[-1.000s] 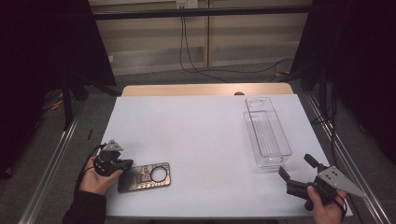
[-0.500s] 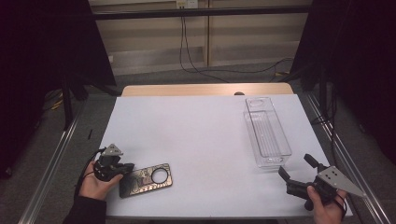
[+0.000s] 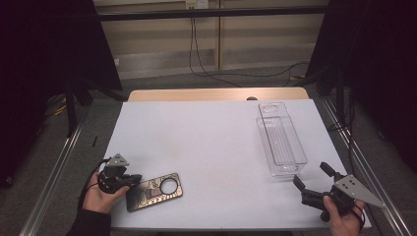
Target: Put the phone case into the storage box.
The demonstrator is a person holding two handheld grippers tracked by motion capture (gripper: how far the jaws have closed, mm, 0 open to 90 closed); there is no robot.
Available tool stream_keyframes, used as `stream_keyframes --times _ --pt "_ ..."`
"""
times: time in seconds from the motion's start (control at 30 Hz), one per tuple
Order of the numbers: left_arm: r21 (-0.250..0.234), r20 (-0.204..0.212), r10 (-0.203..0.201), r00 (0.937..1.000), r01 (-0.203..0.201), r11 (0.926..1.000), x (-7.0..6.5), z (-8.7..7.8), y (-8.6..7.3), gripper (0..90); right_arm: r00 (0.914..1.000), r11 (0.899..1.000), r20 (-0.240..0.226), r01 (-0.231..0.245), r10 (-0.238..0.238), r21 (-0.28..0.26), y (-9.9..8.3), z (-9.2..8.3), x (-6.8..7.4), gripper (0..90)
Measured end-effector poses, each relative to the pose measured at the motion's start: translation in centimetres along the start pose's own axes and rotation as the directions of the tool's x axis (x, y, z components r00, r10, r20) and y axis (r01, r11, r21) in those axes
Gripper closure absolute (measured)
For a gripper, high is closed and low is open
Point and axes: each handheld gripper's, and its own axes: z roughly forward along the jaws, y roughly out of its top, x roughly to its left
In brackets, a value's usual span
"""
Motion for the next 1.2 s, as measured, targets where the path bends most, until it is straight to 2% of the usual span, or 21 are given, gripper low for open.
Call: stream_keyframes --times 0.1,0.37,0.47,0.53,0.6,0.73,0.8,0.83,0.9,0.93,1.0,1.03,1.17,1.2 --pt "-0.017 0.011 -0.016 0.9998 0.017 0.9997 0.2 0.0 -0.2 90.0 1.0 1.0 0.002 -0.003 0.003 0.001 0.0 0.0 0.0 0.0" --pt "-0.076 -0.032 -0.014 0.9994 0.012 0.997 0.4 -0.5 -0.2 86.2 1.0 1.0 -0.003 0.003 -0.003 0.002 0.0 0.1 0.0 0.0" --pt "-0.109 -0.059 -0.019 0.9981 0.013 0.9939 0.4 -0.9 -0.1 78.4 1.0 1.0 -0.002 0.003 -0.003 0.002 0.0 0.1 0.0 0.0" --pt "-0.135 -0.082 -0.033 0.996 0.022 0.9906 0.4 -1.1 -0.2 63.3 1.0 1.0 -0.004 0.002 -0.002 0.002 0.0 0.0 0.0 0.0" --pt "-0.155 -0.079 -0.035 0.9963 0.022 0.9877 0.4 -1.3 -0.2 61.2 1.0 1.0 -0.004 0.001 -0.001 0.002 0.0 0.0 0.0 0.0" --pt "-0.204 -0.096 -0.052 0.994 0.032 0.9785 0.3 -1.7 -0.1 43.4 1.0 1.0 -0.005 0.002 -0.002 0.002 0.0 0.0 0.0 0.0" --pt "-0.219 -0.073 -0.066 0.9952 0.048 0.9745 0.3 -1.9 0.0 35.7 1.0 1.0 -0.003 0.001 0.0 0.001 0.0 0.0 0.0 0.0" --pt "-0.227 -0.078 -0.067 0.9948 0.048 0.9728 0.1 -1.9 0.0 31.1 1.0 1.0 -0.003 0.001 -0.001 0.001 0.0 0.0 0.0 0.0" --pt "-0.254 -0.133 -0.06 0.9893 0.024 0.9669 -0.2 -1.9 0.1 21.7 1.0 1.0 -0.003 0.001 -0.001 -0.001 0.0 0.0 0.0 0.0" --pt "-0.258 -0.136 -0.05 0.9895 0.014 0.966 -0.2 -2.1 0.1 17.2 1.0 1.0 -0.002 0.001 -0.001 -0.002 0.0 0.0 0.0 0.0" --pt "-0.276 -0.15 -0.054 0.9873 0.011 0.9612 -0.3 -2.2 0.1 15.4 1.0 1.0 -0.002 0.001 -0.001 -0.003 0.0 0.0 0.0 0.0" --pt "-0.273 -0.159 -0.066 0.9851 0.02 0.9618 -0.3 -2.4 0.1 12.1 1.0 1.0 -0.003 0.0 0.0 -0.003 0.0 0.0 0.0 0.0" --pt "-0.285 -0.162 -0.081 0.9835 0.032 0.9581 -0.4 -2.9 0.1 10.5 1.0 1.0 -0.003 0.0 0.0 -0.004 0.1 0.0 0.0 0.0" --pt "-0.283 -0.155 -0.074 0.9851 0.028 0.9588 -0.5 -3.0 0.1 9.5 1.0 1.0 -0.006 0.005 -0.005 -0.006 0.1 0.0 0.0 0.0"
